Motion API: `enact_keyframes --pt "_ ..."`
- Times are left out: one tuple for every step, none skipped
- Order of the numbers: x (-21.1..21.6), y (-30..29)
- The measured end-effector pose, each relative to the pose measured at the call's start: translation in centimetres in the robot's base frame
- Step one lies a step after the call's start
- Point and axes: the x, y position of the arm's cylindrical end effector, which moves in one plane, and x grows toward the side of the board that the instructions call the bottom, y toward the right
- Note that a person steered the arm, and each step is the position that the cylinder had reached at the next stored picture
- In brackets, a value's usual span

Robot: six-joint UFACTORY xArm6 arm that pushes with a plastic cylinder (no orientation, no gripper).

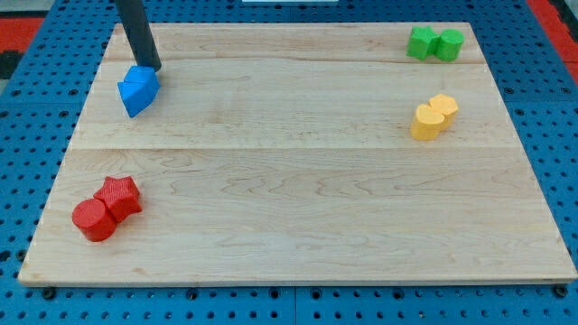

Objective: Separate the red circle from the red star

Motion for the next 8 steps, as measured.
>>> enact_keyframes --pt "0.0 0.0" --pt "-1.0 0.0" --pt "-3.4 -2.7" --pt "-3.9 -9.7" --pt "-3.6 -9.9" --pt "-2.6 -10.0" --pt "2.1 -10.0" --pt "7.1 -10.0"
